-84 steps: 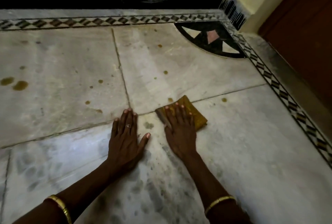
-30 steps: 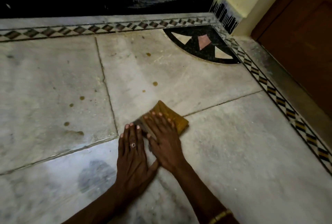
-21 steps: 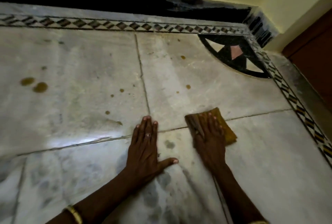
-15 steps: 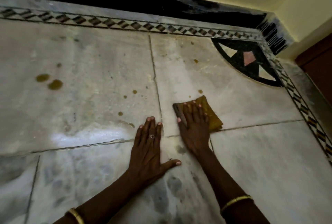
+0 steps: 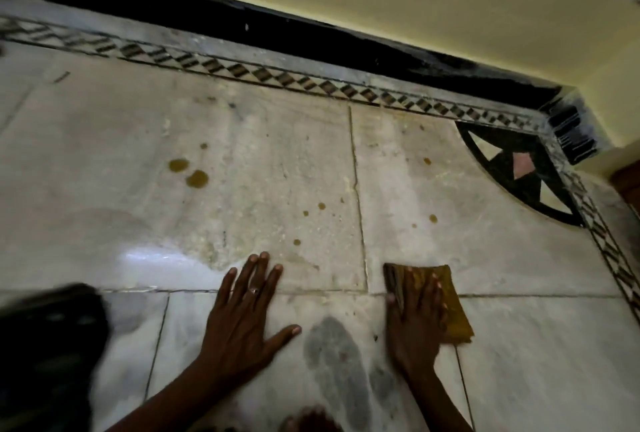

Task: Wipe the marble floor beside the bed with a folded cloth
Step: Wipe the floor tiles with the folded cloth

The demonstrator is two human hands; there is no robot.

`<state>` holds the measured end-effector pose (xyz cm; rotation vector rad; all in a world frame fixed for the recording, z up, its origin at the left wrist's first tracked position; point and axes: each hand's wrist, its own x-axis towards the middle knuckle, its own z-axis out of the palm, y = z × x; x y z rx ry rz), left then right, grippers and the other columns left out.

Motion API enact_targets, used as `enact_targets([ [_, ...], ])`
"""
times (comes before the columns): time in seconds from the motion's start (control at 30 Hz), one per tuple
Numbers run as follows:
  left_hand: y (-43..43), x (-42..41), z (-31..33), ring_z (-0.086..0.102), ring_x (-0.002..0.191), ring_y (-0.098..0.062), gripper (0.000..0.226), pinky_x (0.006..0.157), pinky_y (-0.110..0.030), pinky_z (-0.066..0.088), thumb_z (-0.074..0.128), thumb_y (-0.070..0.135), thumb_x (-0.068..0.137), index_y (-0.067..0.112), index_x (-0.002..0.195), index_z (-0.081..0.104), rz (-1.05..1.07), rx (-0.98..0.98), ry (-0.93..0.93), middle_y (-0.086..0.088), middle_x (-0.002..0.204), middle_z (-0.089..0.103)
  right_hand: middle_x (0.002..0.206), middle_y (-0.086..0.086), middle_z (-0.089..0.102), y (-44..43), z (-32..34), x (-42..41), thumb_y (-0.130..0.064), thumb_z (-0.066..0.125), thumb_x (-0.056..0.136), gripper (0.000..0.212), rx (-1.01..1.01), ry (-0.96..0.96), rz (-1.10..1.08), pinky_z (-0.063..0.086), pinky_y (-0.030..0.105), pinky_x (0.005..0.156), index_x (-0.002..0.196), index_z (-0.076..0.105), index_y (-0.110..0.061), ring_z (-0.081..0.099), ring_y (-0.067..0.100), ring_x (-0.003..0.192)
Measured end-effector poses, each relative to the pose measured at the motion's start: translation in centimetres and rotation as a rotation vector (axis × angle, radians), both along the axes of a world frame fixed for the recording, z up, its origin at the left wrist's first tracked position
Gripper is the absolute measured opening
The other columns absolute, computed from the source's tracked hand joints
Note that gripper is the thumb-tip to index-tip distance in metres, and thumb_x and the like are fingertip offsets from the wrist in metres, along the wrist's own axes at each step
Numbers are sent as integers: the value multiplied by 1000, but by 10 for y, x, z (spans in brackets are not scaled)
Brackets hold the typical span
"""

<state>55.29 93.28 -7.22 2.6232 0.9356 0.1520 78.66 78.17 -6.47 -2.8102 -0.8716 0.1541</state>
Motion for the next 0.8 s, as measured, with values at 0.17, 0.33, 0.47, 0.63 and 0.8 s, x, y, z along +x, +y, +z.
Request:
enact_targets([
  [0.17, 1, -7, -3, 16, 149, -26, 93, 117, -47, 19, 41, 74, 84, 10, 151, 28, 116, 3, -27, -12, 161, 17, 145, 26, 39, 116, 2, -8, -46, 23, 91, 63, 2, -2, 236, 23, 54, 110, 142, 40, -13, 36, 44, 134],
  [0.33, 1, -10, -6, 15, 149, -26, 91, 118, -46, 18, 38, 72, 86, 10, 151, 25, 177, 37, 1, -11, 161, 17, 149, 20, 36, 137, 2, -65, -34, 37, 88, 57, 57, -35, 573, 20, 48, 109, 142, 43, -16, 34, 36, 138],
  [0.47, 1, -6, -2, 16, 149, -25, 92, 116, -47, 20, 36, 73, 86, 12, 153, 23, 187, 40, 63, -10, 162, 16, 151, 13, 35, 95, 6, -59, -31, 40, 84, 62, 40, -76, 814, 20, 46, 109, 145, 38, -23, 28, 29, 141],
  [0.63, 4, -8, 10, 15, 149, -24, 93, 116, -45, 17, 35, 76, 86, 14, 153, 22, 170, 47, 156, -9, 162, 16, 151, 18, 34, 88, 1, -14, -31, 38, 84, 61, 91, -36, 677, 21, 46, 110, 143, 40, -20, 31, 31, 139],
  [0.8, 13, -9, 13, 10, 150, -22, 96, 118, -42, 12, 36, 78, 85, 14, 153, 20, 147, 38, 162, -10, 162, 14, 145, 26, 40, 179, 0, -2, -35, 32, 88, 57, 114, 11, 505, 26, 55, 111, 139, 47, -12, 35, 43, 135],
])
